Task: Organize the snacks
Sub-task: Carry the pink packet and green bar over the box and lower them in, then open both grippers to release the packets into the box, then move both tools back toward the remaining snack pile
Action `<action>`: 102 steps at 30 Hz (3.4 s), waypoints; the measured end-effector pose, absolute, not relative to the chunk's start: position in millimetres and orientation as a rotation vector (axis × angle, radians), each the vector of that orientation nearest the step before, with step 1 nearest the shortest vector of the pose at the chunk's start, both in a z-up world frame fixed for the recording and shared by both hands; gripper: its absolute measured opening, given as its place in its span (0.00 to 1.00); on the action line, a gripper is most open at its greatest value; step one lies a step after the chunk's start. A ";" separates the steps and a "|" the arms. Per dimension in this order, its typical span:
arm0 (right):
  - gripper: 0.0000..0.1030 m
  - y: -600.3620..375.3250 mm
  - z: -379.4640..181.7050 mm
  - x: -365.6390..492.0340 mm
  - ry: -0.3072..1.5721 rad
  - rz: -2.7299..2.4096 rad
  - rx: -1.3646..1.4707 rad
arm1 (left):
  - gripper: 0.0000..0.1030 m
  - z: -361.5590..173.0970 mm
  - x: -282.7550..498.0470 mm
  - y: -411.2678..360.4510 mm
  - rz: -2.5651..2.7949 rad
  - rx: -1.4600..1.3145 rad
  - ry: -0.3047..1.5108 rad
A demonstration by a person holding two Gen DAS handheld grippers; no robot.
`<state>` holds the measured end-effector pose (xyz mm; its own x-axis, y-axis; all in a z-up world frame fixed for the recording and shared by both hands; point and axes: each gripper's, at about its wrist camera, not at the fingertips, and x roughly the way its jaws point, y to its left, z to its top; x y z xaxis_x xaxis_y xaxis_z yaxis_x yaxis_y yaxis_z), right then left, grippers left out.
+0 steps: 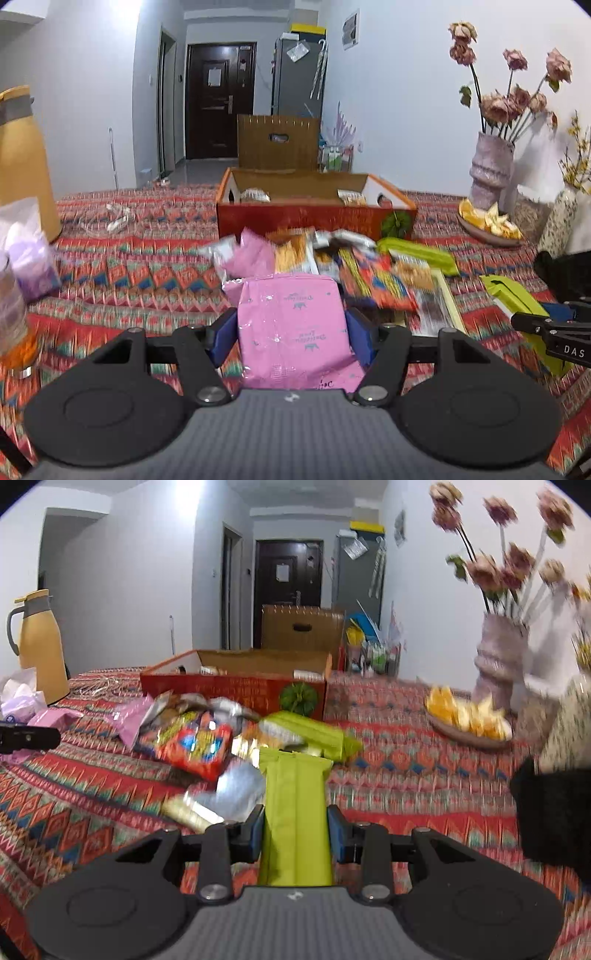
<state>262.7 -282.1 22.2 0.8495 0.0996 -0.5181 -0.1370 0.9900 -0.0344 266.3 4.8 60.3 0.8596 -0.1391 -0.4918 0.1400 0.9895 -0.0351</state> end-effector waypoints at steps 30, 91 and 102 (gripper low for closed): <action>0.33 -252.5 53.4 541.9 0.451 0.174 -0.129 | 0.61 85.3 539.3 12.3 -0.122 0.002 0.489; 0.90 -274.3 81.7 291.1 0.414 0.203 -0.013 | 1.00 120.6 280.5 1.8 -0.147 -0.018 0.417; 0.95 -282.9 45.6 181.8 0.441 0.161 0.050 | 1.00 81.5 195.9 23.0 -0.068 -0.102 0.503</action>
